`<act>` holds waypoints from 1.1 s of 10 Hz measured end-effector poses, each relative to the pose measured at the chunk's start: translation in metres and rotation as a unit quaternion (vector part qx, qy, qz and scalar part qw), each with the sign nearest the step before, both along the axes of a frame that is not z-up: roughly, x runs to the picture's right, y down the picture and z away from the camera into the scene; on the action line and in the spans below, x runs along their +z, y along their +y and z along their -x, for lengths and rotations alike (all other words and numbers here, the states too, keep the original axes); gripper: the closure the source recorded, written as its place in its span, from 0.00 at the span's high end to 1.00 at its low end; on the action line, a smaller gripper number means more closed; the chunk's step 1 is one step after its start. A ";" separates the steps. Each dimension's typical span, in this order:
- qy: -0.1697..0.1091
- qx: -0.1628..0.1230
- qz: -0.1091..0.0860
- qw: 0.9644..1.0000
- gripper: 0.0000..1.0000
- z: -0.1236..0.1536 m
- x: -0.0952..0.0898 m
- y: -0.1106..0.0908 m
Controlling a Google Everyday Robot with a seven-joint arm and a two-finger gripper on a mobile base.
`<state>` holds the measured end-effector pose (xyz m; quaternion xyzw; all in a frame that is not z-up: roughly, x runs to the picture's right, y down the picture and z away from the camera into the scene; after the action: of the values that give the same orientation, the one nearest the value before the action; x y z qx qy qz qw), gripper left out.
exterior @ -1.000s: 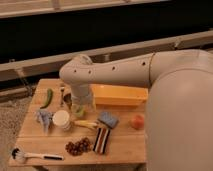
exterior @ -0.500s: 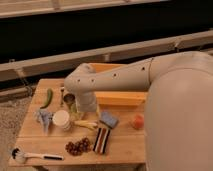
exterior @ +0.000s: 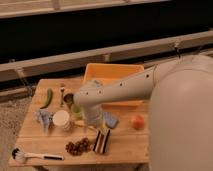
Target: Place sponge in metal cup
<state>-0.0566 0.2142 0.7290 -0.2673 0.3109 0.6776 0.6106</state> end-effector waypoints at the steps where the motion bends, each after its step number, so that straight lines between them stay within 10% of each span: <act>1: 0.007 0.004 0.005 1.000 0.65 -0.006 0.005 0.007; 11: 0.029 0.043 0.012 0.999 0.65 -0.032 0.050 0.034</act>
<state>-0.0246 0.2485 0.7791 -0.2681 0.3245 0.7067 0.5687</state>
